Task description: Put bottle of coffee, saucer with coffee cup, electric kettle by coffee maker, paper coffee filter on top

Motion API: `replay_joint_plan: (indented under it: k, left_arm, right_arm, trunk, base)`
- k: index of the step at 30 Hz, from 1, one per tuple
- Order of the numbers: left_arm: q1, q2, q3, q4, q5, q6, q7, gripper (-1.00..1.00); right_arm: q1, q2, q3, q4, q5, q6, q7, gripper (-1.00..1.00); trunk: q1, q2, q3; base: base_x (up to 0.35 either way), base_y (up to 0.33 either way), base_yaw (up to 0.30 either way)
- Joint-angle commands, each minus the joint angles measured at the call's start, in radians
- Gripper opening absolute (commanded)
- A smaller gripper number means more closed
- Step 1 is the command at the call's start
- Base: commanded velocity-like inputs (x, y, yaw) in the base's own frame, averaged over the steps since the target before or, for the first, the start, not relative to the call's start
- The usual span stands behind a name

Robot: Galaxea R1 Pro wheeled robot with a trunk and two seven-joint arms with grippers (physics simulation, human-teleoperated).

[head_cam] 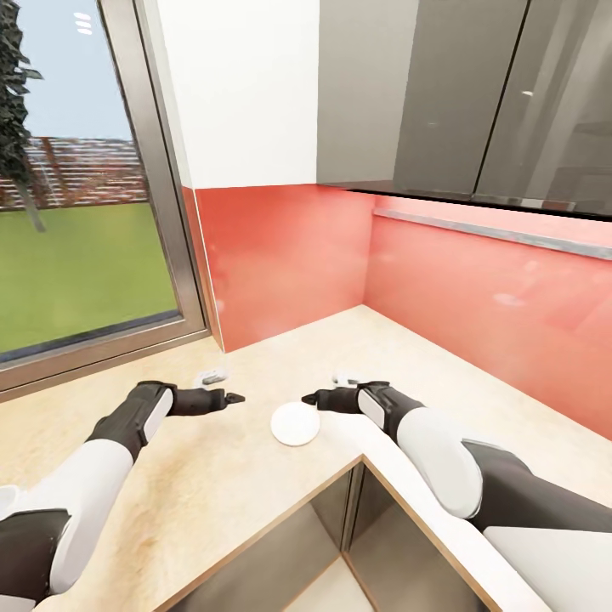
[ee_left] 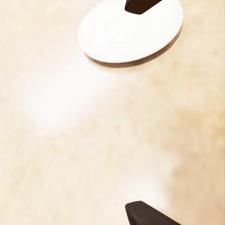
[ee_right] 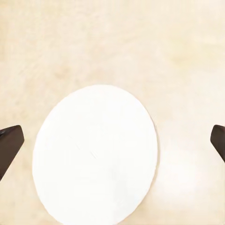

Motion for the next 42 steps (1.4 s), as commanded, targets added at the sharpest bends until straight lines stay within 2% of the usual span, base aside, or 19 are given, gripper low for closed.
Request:
replay_joint_plan:
  k: [1, 8, 24, 42]
  left_arm:
    - [0.000, 0.001, 0.002, -0.002, 0.008, 0.008, 0.001, 1.00]
    - [0.002, 0.001, 0.002, -0.003, 0.008, 0.008, 0.001, 1.00]
    - [0.002, 0.001, 0.002, -0.001, 0.008, 0.005, 0.001, 1.00]
    - [0.004, 0.001, 0.002, 0.005, 0.008, 0.004, 0.002, 1.00]
  right_arm:
    - [-0.001, 0.000, -0.010, -0.003, 0.011, 0.007, 0.002, 1.00]
    - [-0.001, 0.000, -0.011, -0.003, 0.011, 0.008, 0.002, 1.00]
    - [-0.001, 0.000, -0.010, -0.003, 0.009, 0.011, 0.002, 1.00]
    - [-0.001, 0.000, -0.010, -0.003, 0.009, 0.014, 0.002, 1.00]
  trunk:
    - [0.001, -0.002, -0.002]
    - [0.001, -0.002, -0.002]
    - [0.001, -0.002, 0.002]
    - [0.001, -0.002, 0.002]
  base:
    - [0.000, 0.000, 0.000]
    - [0.000, 0.000, -0.033]
    - [0.000, 0.000, -0.224]
    - [0.047, 0.000, -0.014]
